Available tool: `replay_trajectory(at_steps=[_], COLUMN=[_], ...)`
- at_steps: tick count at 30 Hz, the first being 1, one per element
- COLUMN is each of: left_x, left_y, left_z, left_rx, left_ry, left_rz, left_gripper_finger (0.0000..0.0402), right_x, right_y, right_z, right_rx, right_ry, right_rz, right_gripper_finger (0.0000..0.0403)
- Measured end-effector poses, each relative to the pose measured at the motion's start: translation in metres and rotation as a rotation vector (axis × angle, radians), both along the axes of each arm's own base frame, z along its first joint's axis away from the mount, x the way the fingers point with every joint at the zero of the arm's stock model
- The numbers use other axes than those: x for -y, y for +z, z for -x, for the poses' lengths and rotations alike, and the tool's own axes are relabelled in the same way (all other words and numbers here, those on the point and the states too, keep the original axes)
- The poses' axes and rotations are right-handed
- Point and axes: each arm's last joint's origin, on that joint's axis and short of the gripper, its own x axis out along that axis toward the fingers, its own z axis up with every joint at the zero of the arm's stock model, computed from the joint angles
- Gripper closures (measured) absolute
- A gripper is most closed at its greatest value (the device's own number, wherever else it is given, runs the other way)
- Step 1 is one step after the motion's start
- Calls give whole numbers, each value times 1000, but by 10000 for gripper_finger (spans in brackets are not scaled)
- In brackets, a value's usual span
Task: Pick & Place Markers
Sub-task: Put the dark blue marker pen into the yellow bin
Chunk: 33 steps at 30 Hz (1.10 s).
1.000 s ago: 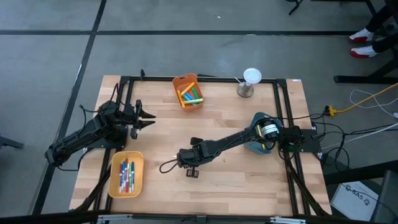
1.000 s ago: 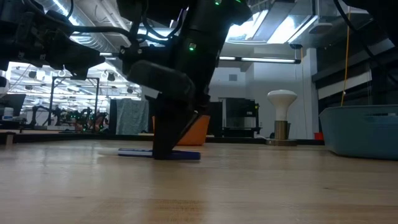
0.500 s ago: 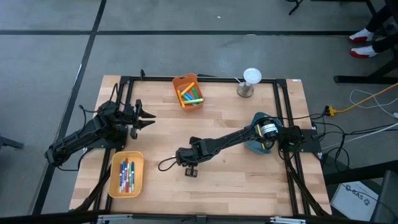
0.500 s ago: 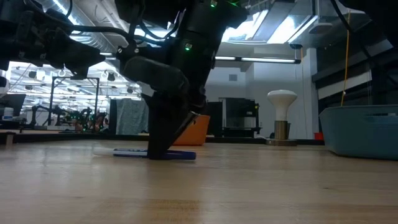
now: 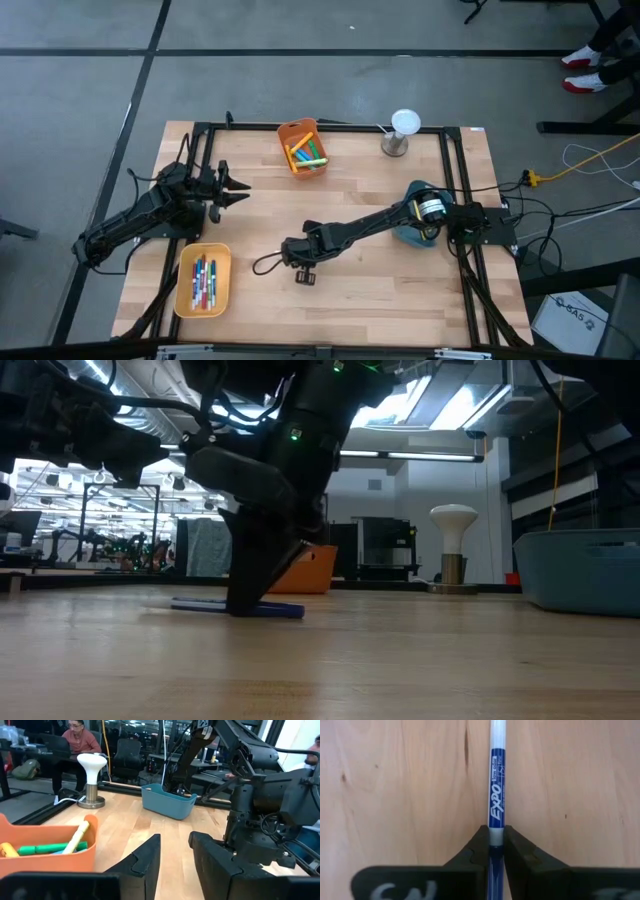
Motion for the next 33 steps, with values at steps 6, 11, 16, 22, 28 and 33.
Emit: replay_trajectory(at_steps=[6, 11, 16, 22, 28, 33], left_x=[0, 4, 9, 14, 21, 26], left_y=[0, 1, 7, 0, -11, -19], left_z=[0, 0, 1, -6, -16, -26], left_rx=[2, -5, 7, -74, -195, -287], left_ry=[-7, -135, -223, -288, -315, -265], left_rz=[96, 87, 83, 136, 109, 34], left_gripper_finger=[294, 292, 285, 264, 231, 205], right_x=[5, 9, 11, 11, 0, -2], right_y=[1, 2, 5, 20, 26, 33], right_z=[-4, -6, -4, 9, 26, 20], right_rx=[36, 81, 76, 74, 144, 280], right_ry=[-78, -182, -192, -237, -314, -308], right_rz=[-16, 14, 51, 145, 195, 157], right_gripper_finger=[366, 369, 363, 368, 364, 366])
